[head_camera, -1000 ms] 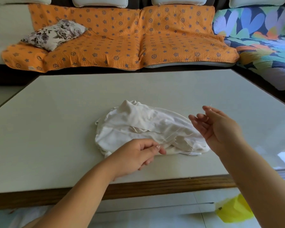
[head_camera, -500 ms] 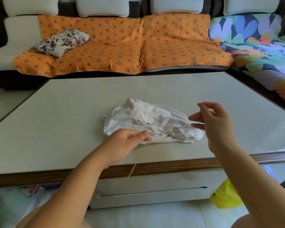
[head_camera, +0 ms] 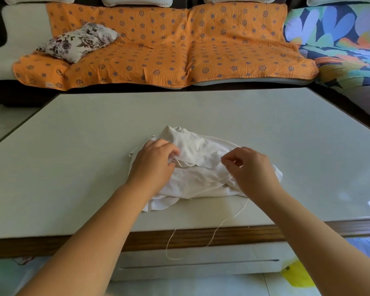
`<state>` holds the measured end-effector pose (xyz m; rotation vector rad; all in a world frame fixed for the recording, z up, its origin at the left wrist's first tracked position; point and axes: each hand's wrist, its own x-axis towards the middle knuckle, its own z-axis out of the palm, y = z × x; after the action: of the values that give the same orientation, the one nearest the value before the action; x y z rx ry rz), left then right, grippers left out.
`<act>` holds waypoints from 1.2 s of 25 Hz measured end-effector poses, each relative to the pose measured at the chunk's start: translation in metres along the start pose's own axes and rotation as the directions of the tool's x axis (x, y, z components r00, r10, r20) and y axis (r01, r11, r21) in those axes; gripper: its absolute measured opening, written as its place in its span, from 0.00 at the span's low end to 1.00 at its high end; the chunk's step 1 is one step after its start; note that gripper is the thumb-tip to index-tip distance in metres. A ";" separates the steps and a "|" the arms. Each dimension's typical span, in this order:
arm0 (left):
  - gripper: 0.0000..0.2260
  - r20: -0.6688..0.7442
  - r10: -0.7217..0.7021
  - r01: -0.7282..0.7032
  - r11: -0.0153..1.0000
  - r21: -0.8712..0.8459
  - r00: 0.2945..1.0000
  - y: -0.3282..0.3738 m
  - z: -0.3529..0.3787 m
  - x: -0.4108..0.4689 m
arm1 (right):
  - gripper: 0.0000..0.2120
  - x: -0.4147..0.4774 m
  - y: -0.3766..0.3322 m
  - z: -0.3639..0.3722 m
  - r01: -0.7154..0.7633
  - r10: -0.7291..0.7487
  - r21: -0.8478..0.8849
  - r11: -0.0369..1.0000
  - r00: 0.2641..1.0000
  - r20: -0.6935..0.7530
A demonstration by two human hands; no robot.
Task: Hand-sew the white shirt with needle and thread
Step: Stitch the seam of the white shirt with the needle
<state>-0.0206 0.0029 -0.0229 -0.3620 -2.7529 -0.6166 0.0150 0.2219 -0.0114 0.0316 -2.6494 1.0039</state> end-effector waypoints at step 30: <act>0.03 -0.095 0.013 -0.053 0.899 -0.434 0.995 -0.013 -0.033 -0.010 | 0.06 -0.003 0.009 -0.004 0.053 -0.041 0.151 0.987 0.996 -0.083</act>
<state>-0.0080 -0.0247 -0.0028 -0.4625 -2.4958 -1.2158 0.0180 0.2310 -0.0154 0.0852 -2.4838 1.1655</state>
